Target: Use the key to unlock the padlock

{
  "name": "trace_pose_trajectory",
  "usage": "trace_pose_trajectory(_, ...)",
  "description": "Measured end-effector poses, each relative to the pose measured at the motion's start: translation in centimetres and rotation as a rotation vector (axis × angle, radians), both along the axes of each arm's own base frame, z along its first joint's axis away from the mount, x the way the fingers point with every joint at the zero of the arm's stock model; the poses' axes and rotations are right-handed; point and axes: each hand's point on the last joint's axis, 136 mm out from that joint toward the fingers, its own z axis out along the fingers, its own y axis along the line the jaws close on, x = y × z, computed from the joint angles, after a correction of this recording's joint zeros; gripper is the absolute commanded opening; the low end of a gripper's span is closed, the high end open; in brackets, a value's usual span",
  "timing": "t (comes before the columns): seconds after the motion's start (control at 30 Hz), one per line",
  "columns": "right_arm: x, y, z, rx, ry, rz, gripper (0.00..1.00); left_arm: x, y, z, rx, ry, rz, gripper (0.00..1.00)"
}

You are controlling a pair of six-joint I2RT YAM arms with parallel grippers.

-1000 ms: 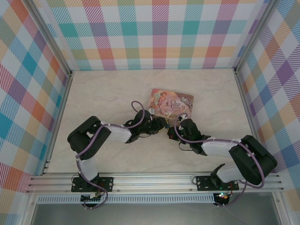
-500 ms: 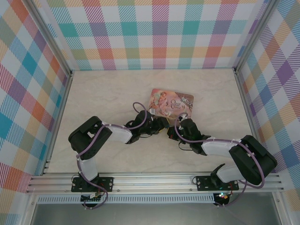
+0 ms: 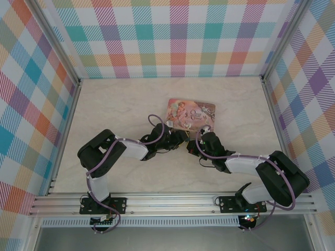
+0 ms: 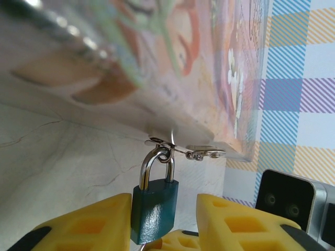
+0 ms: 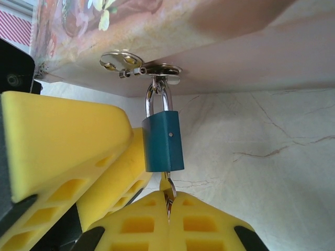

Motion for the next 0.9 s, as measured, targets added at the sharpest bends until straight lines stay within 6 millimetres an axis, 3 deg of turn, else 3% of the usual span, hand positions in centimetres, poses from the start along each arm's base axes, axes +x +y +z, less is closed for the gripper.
trace_pose_trajectory(0.57,-0.1,0.0,0.1,0.01,0.01,-0.006,0.0,-0.6,0.6,0.1,0.014,0.039,0.022,0.44)
trace_pose_trajectory(0.9,-0.1,0.0,0.0,0.016,0.018,-0.004,0.0,-1.7,1.9,-1.9,0.089,0.113,0.05,0.42)
